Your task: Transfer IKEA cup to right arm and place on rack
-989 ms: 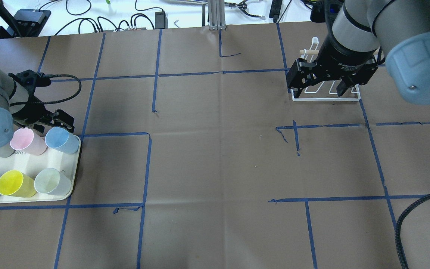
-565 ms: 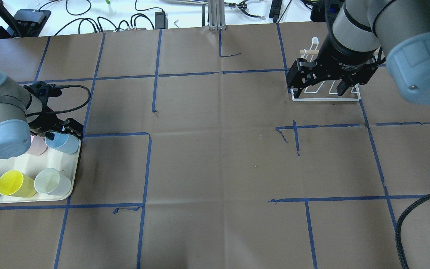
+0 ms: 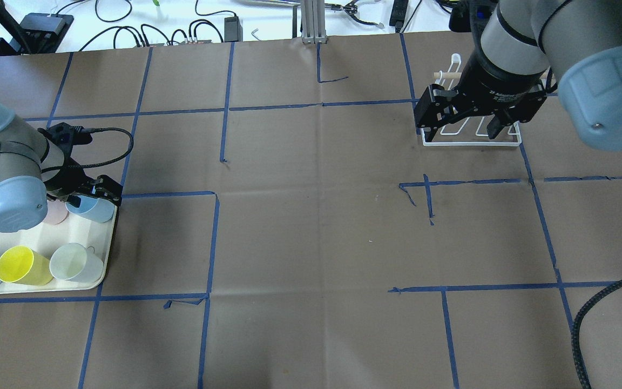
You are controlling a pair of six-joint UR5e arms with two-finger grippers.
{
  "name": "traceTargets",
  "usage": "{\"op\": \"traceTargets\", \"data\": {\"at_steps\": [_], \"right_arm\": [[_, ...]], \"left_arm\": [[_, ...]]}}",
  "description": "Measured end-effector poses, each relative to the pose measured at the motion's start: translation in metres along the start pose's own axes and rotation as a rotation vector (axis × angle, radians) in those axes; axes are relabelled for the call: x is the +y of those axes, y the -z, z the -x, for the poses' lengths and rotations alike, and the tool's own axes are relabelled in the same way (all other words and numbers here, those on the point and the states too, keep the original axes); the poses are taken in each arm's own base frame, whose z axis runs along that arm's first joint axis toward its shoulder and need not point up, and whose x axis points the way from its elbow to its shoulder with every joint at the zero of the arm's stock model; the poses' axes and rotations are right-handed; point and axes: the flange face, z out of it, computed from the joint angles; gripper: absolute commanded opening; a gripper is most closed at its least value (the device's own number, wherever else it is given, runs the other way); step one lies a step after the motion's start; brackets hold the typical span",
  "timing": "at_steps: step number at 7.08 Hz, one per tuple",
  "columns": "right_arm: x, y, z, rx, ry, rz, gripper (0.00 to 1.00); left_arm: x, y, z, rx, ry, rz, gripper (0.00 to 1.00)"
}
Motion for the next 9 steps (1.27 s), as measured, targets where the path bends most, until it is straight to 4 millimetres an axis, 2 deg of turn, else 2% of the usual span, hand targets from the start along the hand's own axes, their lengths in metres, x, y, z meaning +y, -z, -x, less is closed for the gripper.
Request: {"op": "traceTargets", "data": {"at_steps": [1,2,3,6,7,9], "right_arm": [[0.000,0.000,0.000,0.000,0.000,0.000,1.00],[0.000,0.000,0.000,0.000,0.000,0.000,1.00],[0.000,0.000,0.000,0.000,0.000,0.000,1.00],[0.000,0.000,0.000,0.000,0.000,-0.001,1.00],[0.000,0.001,0.000,0.000,0.000,-0.002,1.00],[-0.001,0.001,0.000,0.000,0.000,-0.003,1.00]], "left_arm": [[-0.001,0.002,0.001,-0.005,-0.004,-0.002,0.17],[-0.002,0.003,0.002,-0.007,-0.006,-0.001,0.04],[-0.003,0.005,0.003,-0.008,-0.007,-0.003,0.00],[-0.005,0.021,0.004,-0.018,-0.007,-0.025,0.00],[-0.005,0.035,0.003,-0.017,-0.008,-0.024,0.00],[-0.001,0.093,0.000,-0.002,-0.008,0.005,0.00]]}}
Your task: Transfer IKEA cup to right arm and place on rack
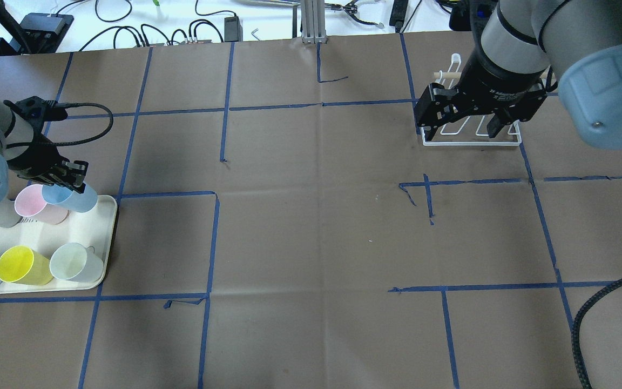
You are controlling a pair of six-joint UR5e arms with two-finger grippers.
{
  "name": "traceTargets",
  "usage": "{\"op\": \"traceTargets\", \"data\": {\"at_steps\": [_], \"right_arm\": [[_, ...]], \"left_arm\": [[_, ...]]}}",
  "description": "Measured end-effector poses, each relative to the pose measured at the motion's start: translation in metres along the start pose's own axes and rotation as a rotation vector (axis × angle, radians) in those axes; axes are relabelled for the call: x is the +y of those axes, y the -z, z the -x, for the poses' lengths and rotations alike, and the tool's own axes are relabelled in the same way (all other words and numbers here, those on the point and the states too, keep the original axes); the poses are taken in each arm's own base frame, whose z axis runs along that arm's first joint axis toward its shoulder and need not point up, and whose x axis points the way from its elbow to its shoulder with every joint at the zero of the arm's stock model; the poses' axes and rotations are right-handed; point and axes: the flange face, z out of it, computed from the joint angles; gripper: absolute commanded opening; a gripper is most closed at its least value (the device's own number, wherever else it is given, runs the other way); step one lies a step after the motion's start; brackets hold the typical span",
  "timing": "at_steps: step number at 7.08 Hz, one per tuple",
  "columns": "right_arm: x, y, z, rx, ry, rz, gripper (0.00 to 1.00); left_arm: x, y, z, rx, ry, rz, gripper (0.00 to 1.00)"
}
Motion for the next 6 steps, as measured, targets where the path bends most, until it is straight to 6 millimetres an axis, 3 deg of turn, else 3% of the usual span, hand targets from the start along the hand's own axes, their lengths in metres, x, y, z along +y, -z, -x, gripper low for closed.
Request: {"op": "traceTargets", "data": {"at_steps": [3,4,6], "right_arm": [[-0.003,0.002,0.001,-0.013,-0.005,-0.030,1.00],[-0.008,0.005,0.005,-0.046,-0.030,-0.082,1.00],[-0.017,0.006,0.012,-0.145,-0.203,-0.191,1.00]], "left_arm": [[-0.019,0.088,0.003,0.032,-0.006,0.057,0.00],[-0.030,0.105,-0.002,0.035,-0.028,0.055,0.00],[-0.055,0.115,-0.038,0.062,-0.146,-0.015,0.00]]}}
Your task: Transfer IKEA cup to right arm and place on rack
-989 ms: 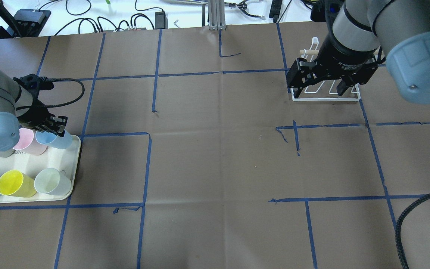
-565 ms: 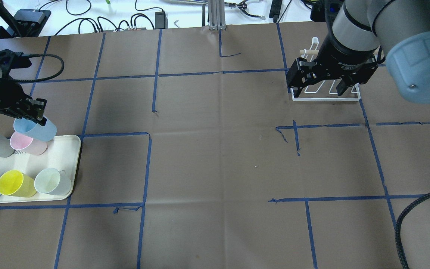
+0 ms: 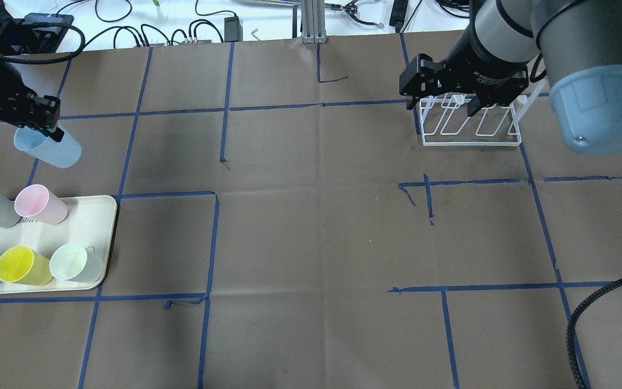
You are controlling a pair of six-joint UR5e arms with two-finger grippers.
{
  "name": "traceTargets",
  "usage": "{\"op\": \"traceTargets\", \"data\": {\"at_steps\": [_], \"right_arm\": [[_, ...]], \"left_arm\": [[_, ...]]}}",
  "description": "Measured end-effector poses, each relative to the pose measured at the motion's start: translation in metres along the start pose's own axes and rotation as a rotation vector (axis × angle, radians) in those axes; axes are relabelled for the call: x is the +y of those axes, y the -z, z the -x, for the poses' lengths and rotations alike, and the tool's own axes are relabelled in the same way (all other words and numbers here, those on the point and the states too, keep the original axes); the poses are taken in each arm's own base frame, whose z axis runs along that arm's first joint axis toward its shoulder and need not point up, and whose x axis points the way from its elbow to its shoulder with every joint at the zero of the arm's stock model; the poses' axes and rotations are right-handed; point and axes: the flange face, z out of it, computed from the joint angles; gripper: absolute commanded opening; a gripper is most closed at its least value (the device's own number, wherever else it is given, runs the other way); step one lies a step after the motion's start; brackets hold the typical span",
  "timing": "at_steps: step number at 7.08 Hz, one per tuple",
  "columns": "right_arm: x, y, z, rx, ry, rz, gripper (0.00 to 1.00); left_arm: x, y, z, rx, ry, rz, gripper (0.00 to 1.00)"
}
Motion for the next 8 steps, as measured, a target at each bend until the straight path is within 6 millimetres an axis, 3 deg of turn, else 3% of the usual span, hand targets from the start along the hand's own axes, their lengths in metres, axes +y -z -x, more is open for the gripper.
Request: {"op": "traceTargets", "data": {"at_steps": [2,5,8], "right_arm": [[0.006,-0.017,0.004,-0.109,-0.273,-0.086,1.00],[0.034,-0.039,0.007,-0.348,-0.546,-0.182,1.00],[0.098,-0.079,-0.009,-0.623,-0.739,-0.306,1.00]], "left_arm": [[-0.028,-0.001,-0.040,0.094,-0.099,-0.178,0.00],[-0.043,0.001,-0.089,0.352,-0.240,-0.474,0.01],[-0.035,0.002,-0.134,0.453,-0.455,-0.770,0.04]]}}
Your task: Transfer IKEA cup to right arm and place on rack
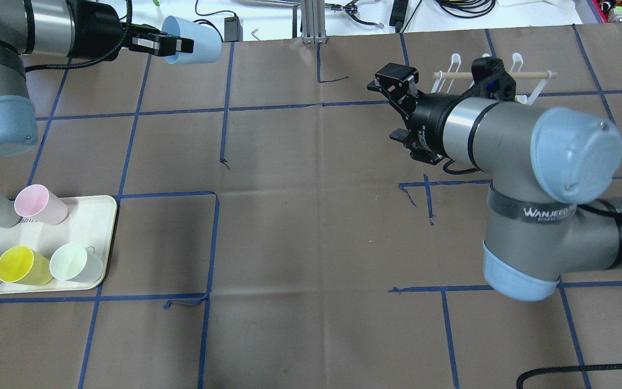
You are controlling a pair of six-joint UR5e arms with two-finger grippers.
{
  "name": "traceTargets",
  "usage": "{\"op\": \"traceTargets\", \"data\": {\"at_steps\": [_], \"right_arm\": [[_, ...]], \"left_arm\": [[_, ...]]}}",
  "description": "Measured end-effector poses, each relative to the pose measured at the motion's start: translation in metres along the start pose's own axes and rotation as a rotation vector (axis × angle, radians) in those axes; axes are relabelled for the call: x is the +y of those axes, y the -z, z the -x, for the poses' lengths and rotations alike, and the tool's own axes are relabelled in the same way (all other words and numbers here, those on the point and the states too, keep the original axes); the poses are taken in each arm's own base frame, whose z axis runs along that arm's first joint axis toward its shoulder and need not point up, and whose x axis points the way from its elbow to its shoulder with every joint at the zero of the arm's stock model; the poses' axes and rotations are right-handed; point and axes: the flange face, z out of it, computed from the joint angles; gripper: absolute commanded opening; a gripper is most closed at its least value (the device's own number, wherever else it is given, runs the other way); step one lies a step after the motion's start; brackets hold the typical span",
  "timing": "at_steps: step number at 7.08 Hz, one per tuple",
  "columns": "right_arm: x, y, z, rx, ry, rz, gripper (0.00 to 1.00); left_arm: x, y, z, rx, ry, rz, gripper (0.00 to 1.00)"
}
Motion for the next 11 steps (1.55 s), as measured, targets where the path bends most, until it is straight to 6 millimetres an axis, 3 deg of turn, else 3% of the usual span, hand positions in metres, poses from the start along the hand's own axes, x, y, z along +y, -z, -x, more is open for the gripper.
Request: {"op": "traceTargets", "data": {"at_steps": [2,5,7,9,11], "right_arm": [[0.021,0.015,-0.024,-0.147,-0.107,0.011,1.00],[0.031,0.019,-0.026,-0.196,-0.204,0.069,1.00],[0.029,0.017,-0.026,-0.186,-0.219,0.066,1.00],[0.029,0.011,-0.029,-0.165,-0.249,0.076,1.00],[0.022,-0.008,-0.026,-0.144,-0.270,0.095,1.00]], "left_arm": [[0.023,-0.021,-0.028,0.043,-0.128,-0.137,0.04],[0.082,-0.057,-0.091,0.065,-0.281,-0.254,0.03],[0.108,-0.063,-0.127,0.105,-0.307,-0.295,0.03],[0.118,-0.062,-0.145,0.187,-0.304,-0.327,0.03],[0.120,-0.060,-0.149,0.208,-0.290,-0.333,0.03]]}}
